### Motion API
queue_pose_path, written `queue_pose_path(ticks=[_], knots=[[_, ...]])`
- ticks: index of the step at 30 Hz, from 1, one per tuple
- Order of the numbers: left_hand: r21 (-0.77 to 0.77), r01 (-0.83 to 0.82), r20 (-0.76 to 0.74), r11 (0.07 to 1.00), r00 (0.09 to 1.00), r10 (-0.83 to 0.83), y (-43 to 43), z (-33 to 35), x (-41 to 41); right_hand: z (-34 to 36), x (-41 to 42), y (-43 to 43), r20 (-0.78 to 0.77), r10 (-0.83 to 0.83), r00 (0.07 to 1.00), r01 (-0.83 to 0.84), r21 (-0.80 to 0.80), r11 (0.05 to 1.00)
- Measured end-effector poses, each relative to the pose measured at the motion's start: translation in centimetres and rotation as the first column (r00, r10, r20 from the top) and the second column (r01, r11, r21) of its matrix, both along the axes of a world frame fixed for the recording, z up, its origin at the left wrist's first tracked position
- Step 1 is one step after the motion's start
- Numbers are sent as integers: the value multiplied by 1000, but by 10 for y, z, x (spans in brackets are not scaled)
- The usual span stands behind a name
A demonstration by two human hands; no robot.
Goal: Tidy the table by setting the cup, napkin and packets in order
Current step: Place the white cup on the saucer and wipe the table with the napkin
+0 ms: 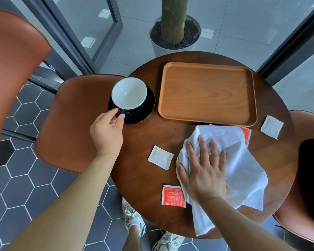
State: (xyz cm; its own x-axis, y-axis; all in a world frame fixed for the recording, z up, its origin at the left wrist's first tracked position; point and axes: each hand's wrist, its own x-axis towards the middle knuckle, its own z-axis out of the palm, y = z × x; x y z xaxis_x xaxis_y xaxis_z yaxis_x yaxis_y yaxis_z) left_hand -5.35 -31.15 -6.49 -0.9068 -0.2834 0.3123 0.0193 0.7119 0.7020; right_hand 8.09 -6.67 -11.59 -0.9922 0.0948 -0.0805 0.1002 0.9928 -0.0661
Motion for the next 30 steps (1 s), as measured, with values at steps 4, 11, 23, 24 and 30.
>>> queue_pose_path(ticks=[4, 11, 23, 24, 30], knots=[[40, -24, 11, 999, 1000, 23, 1, -2, 0, -2, 0, 1, -7, 6, 1000, -6, -1, 1000], [63, -38, 7, 997, 999, 37, 0, -6, 1, -2, 0, 1, -11, 5, 1000, -5, -6, 1000], [117, -75, 48, 990, 996, 70, 0, -6, 7, 0, 0, 0, 1, 6, 1000, -6, -5, 1000], [127, -85, 58, 988, 995, 78, -1, -6, 9, 0, 0, 0, 2, 5, 1000, -5, -5, 1000], [-7, -34, 96, 999, 995, 35, -4, -15, 34, 2, 0, -1, 8, -2, 1000, 2, -13, 1000]])
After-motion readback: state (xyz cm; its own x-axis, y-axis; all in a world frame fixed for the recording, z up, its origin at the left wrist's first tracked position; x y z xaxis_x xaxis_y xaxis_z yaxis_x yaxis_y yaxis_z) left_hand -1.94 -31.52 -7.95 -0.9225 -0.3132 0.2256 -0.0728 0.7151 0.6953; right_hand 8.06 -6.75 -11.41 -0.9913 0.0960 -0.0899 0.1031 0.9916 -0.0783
